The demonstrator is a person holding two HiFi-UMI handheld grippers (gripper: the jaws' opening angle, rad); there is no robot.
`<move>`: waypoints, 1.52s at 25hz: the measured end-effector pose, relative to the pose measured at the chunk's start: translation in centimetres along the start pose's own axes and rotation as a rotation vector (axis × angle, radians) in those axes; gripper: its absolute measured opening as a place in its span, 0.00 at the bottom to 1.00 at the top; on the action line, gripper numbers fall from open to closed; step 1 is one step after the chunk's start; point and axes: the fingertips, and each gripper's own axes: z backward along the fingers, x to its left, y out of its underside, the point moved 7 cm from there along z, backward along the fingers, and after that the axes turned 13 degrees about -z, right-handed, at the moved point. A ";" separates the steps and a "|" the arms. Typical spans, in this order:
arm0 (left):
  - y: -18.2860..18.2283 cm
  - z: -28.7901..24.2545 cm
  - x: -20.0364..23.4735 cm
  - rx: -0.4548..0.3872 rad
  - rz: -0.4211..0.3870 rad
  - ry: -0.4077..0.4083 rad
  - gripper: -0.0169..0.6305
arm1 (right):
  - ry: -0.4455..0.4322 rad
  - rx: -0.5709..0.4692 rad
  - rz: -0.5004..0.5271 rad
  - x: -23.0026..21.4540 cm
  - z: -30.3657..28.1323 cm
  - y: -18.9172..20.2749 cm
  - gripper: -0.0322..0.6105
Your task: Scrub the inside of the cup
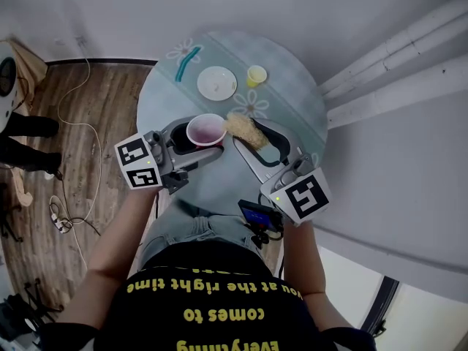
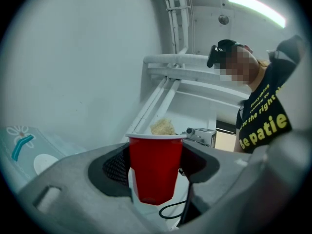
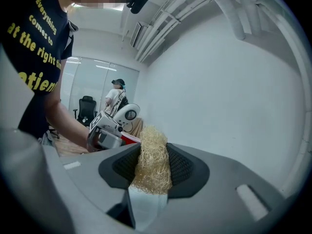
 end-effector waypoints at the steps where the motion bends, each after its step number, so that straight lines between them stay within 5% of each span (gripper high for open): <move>1: 0.0 0.0 0.0 -0.005 0.007 0.000 0.50 | -0.007 -0.008 0.004 0.2 0.0 -0.1 0.30; 17: 0.5 0.7 1.5 -0.123 0.228 0.008 0.50 | -0.029 -0.054 -0.012 1.5 -0.6 -1.0 0.30; 38: -0.6 1.0 2.4 -0.313 0.382 0.047 0.50 | -0.052 -0.050 0.005 1.8 -0.9 -1.0 0.30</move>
